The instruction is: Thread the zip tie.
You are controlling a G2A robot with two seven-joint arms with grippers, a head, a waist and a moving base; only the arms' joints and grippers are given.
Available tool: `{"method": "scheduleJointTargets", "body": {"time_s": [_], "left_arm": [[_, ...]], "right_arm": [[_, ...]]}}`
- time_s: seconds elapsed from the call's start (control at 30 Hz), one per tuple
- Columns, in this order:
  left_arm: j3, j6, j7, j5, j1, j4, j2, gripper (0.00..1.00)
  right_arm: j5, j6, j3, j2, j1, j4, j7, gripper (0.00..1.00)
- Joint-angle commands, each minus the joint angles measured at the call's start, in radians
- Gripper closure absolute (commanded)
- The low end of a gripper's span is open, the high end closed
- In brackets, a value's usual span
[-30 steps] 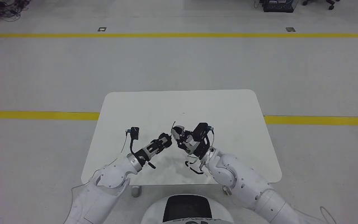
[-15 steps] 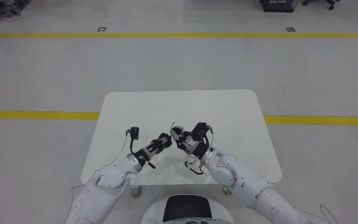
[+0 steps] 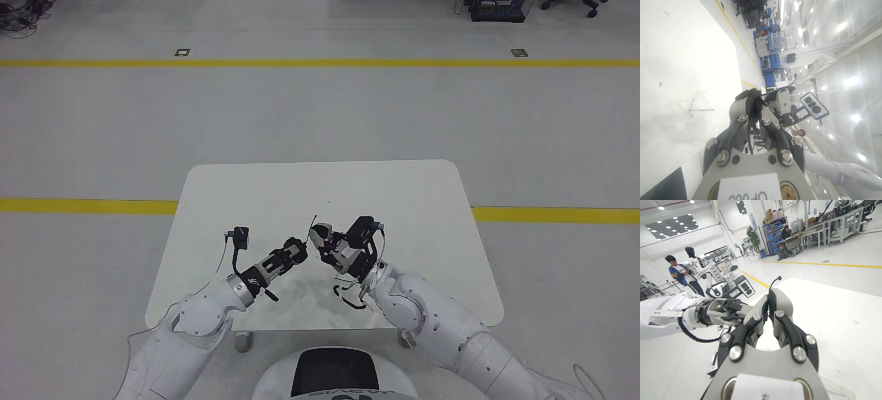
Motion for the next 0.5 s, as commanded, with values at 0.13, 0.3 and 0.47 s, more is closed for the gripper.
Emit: {"method": "scheduleJointTargets", "body": {"time_s": [0.13, 0.3, 0.47], "left_arm": [[0.000, 0.000, 0.000, 0.000, 0.000, 0.000, 0.000, 1.00], [0.000, 0.000, 0.000, 0.000, 0.000, 0.000, 0.000, 1.00], [0.000, 0.000, 0.000, 0.000, 0.000, 0.000, 0.000, 1.00]], "right_arm": [[-0.006, 0.004, 0.015, -0.006, -0.006, 0.011, 0.009, 1.00], [-0.008, 0.001, 0.023, -0.011, -0.011, 0.012, 0.020, 1.00], [-0.008, 0.000, 0.007, -0.014, -0.008, -0.003, 0.025, 1.00]]}}
